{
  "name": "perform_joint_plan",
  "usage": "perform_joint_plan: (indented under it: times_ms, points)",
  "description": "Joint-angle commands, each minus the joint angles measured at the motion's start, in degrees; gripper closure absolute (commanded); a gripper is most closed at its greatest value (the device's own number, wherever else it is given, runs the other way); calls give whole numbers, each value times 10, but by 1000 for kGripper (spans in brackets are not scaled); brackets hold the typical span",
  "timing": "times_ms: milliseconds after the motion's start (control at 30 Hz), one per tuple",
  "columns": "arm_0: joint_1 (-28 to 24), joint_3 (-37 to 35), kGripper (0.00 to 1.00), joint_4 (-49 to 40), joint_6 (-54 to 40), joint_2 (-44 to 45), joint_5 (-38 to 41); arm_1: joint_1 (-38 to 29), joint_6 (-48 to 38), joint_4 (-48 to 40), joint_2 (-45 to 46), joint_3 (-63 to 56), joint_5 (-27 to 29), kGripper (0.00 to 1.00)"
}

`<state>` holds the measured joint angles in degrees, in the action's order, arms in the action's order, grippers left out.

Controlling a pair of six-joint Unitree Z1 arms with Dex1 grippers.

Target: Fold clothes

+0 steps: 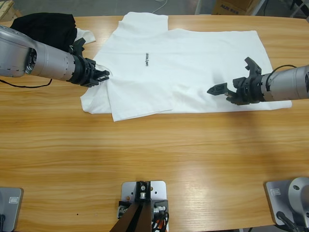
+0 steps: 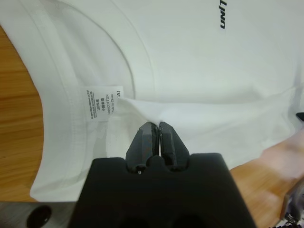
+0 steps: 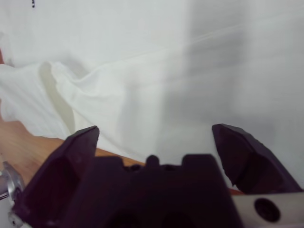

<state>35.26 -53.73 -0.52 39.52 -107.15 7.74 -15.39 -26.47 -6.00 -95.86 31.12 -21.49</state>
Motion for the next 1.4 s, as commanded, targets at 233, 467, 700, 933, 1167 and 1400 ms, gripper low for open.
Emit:
perform_joint_plan:
  times_ms: [233,467,700,933,1167,1400]
  points:
    - [-37,-78,1000,-3,-13,-73,28,-6,5,-15,-16,-23,-1,32]
    - [-37,-51,532,-7,-12,-75,30,-6,5,-16,-17,-25,-2,32]
    - [-34,-71,0,-12,-41,-35,4,-6,5,-16,-10,-29,-4,31]
    - [11,-108,0,-186,-186,51,-1,3,19,34,101,-17,22,27]
    - [94,-120,9,-312,-288,13,-3,18,63,190,150,63,152,32]
    - [108,-246,138,-440,-297,-69,-107,154,105,365,64,200,259,41]
